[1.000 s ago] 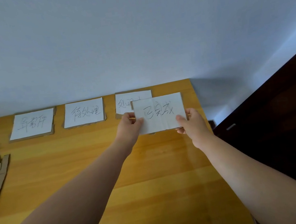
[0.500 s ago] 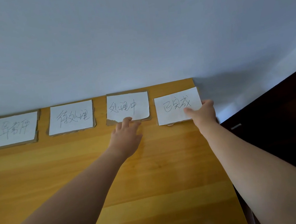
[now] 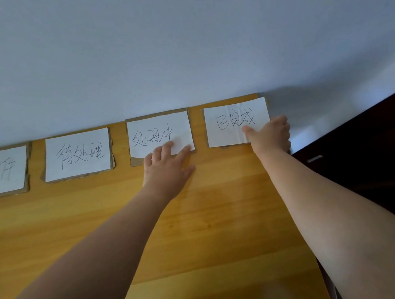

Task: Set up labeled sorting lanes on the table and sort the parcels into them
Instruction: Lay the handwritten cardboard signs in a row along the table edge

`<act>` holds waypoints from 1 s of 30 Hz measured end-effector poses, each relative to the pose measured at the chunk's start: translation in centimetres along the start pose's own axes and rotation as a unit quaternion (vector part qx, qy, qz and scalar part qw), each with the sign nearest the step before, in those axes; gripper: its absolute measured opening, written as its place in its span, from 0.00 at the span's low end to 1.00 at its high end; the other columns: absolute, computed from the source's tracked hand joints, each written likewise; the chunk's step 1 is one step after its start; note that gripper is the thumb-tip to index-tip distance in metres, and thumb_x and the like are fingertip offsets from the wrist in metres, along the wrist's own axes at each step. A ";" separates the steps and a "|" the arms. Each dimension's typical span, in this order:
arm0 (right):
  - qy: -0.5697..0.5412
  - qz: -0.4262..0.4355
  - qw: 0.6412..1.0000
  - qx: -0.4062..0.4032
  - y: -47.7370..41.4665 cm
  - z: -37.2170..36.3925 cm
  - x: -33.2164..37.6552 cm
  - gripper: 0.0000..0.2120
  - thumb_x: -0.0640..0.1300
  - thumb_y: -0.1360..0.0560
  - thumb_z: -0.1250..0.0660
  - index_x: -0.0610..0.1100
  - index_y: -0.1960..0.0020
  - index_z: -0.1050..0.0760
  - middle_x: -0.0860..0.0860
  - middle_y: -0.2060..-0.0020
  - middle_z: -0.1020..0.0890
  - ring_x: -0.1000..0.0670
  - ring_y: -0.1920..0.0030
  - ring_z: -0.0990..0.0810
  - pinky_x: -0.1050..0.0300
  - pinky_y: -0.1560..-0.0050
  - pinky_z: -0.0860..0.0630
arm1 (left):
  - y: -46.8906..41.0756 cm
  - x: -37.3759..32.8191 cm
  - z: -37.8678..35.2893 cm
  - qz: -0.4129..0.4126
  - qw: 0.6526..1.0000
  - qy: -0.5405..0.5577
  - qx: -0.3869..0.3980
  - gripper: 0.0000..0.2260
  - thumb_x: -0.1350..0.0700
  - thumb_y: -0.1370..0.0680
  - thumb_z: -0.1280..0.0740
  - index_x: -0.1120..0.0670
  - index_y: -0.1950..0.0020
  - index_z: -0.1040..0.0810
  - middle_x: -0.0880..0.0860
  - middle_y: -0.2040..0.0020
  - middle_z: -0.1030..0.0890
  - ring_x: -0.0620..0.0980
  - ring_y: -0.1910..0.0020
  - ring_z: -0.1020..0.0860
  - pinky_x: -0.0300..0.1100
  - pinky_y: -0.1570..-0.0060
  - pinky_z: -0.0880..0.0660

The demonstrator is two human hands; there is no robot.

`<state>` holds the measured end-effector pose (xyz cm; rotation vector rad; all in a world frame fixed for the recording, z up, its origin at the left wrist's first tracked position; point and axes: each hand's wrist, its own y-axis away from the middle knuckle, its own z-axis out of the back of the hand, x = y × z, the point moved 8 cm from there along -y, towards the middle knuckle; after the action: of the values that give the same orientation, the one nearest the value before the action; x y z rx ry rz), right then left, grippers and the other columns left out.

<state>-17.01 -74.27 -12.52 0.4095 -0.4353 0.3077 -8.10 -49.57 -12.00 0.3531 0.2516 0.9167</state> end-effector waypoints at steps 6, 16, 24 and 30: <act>0.052 0.023 0.998 -0.005 -0.5 -0.1 0.7 0.38 0.61 0.30 0.29 0.37 0.33 0.38 0.40 0.36 0.30 0.40 0.37 0.29 0.44 0.39 0.29 | -0.3 -0.3 0.8 -0.003 1.000 0.015 -0.014 0.24 0.39 0.20 0.48 0.43 0.24 0.41 0.55 0.24 0.43 0.58 0.26 0.43 0.55 0.30 0.44; 0.101 0.067 0.992 -0.025 0.0 0.8 1.3 0.33 0.61 0.28 0.32 0.40 0.36 0.36 0.40 0.36 0.32 0.41 0.36 0.32 0.45 0.40 0.30 | 0.3 -0.5 2.2 -0.008 0.999 0.022 -0.036 0.24 0.41 0.19 0.47 0.46 0.25 0.40 0.56 0.24 0.42 0.59 0.26 0.42 0.56 0.30 0.41; 0.138 0.179 0.974 -0.020 4.9 3.1 2.3 0.24 0.53 0.24 0.35 0.41 0.34 0.34 0.42 0.38 0.27 0.41 0.39 0.28 0.46 0.41 0.29 | 3.7 0.2 3.7 -0.011 0.998 0.029 -0.050 0.24 0.42 0.19 0.45 0.50 0.25 0.40 0.57 0.24 0.40 0.59 0.26 0.41 0.56 0.31 0.40; 0.186 0.272 0.944 0.018 11.9 3.4 3.6 0.14 0.47 0.22 0.38 0.41 0.39 0.30 0.44 0.46 0.23 0.43 0.47 0.23 0.49 0.48 0.24 | 9.4 4.0 4.8 0.001 0.995 0.074 -0.074 0.24 0.45 0.19 0.43 0.51 0.25 0.38 0.56 0.27 0.36 0.58 0.29 0.37 0.55 0.33 0.36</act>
<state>-19.47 -64.63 -4.23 0.2494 -0.1616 0.9166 -10.89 -41.99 -4.10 0.1494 0.3169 0.9582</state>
